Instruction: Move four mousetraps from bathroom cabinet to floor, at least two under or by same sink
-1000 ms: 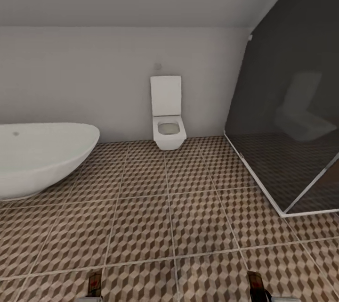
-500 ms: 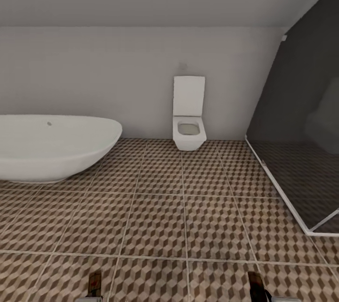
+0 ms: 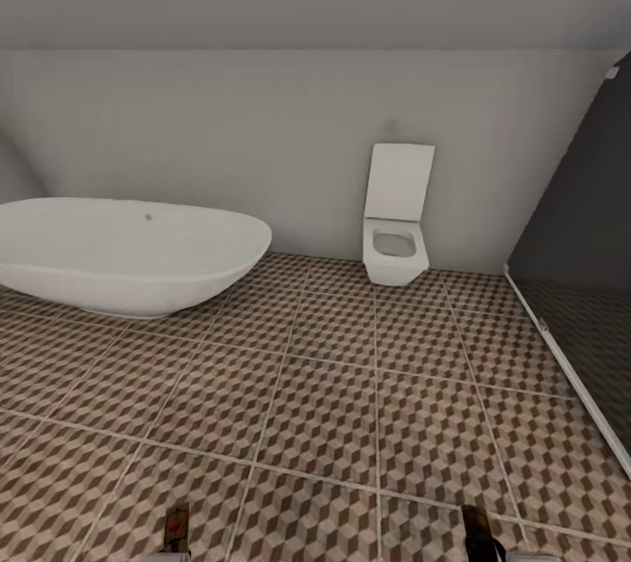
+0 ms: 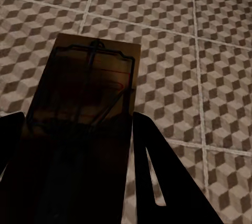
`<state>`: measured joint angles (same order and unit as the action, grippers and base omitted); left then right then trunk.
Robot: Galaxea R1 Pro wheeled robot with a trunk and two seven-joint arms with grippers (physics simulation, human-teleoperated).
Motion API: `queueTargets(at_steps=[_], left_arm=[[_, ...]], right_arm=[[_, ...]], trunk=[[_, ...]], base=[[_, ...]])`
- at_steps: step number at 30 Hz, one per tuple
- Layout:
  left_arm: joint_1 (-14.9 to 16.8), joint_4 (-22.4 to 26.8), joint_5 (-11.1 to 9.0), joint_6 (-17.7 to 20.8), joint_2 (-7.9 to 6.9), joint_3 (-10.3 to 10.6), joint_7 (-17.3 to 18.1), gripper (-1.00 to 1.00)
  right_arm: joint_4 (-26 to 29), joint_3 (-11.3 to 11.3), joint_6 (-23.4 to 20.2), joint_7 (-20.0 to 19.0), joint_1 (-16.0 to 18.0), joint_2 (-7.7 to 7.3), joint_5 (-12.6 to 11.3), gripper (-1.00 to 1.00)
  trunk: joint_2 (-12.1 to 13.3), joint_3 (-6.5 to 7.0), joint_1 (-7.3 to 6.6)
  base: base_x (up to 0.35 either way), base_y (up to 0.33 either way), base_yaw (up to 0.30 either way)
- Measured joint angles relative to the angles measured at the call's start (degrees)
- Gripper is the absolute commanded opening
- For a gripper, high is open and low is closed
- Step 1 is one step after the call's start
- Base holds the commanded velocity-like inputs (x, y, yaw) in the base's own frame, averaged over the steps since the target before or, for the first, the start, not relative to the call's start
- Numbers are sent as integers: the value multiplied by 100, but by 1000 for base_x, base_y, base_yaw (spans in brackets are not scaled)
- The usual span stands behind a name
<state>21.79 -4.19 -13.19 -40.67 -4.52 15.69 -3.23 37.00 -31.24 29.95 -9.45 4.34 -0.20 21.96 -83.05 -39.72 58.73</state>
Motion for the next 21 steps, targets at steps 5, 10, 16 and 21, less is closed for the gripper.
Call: queueTargets(at_steps=[5,10,16,21], left_arm=[[1,-2,-1,-3,0,0,-1,-100],[0,0,0,0,0,0,1,-100],[0,0,-1,-1,0,0,1,-100],[0,-3,-1,0,1,0,-2,-100]], right_arm=[[-3,3,0,0,1,4,0,-100],[0,0,1,7,0,4,3,-100],[-1,1,0,8,0,6,2,-100],[0,1,-2,9,0,3,2,-100]], trunk=[[0,0,0],[0,0,0],[0,0,0],[0,0,0]], base=[[0,184,289],[0,71,289],[0,48,289],[0,85,289]])
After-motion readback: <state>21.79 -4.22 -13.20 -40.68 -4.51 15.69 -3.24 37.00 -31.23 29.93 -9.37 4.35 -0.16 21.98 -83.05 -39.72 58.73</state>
